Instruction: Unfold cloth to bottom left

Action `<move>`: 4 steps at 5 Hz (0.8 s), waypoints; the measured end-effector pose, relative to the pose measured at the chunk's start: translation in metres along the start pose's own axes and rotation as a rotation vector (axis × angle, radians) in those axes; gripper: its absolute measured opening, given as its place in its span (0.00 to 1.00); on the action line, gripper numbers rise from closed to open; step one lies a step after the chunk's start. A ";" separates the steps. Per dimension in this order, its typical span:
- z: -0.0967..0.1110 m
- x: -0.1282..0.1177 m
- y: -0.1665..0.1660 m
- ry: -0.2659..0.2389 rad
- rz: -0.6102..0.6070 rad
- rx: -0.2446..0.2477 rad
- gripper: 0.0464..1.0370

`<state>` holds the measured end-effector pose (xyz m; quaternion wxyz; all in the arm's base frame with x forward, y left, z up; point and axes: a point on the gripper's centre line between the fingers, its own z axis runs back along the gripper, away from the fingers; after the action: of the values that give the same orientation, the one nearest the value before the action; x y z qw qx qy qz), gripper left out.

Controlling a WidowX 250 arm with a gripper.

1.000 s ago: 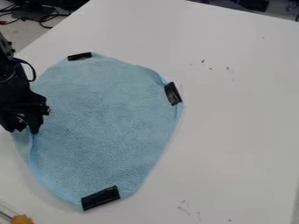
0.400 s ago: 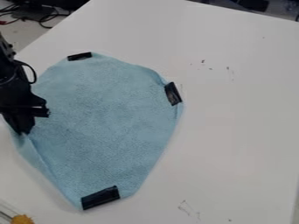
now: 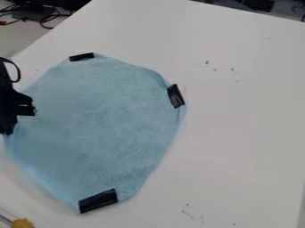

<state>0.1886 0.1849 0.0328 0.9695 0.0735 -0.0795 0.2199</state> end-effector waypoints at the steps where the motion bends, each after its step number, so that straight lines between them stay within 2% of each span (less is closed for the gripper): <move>1: -0.001 -0.018 0.001 -0.030 0.095 -0.009 0.00; 3: -0.022 -0.036 0.010 -0.099 0.180 -0.066 0.02; 4: -0.025 -0.036 0.012 -0.107 0.182 -0.059 0.08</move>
<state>0.1542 0.1855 0.0033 0.9417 0.0489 -0.1442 0.3001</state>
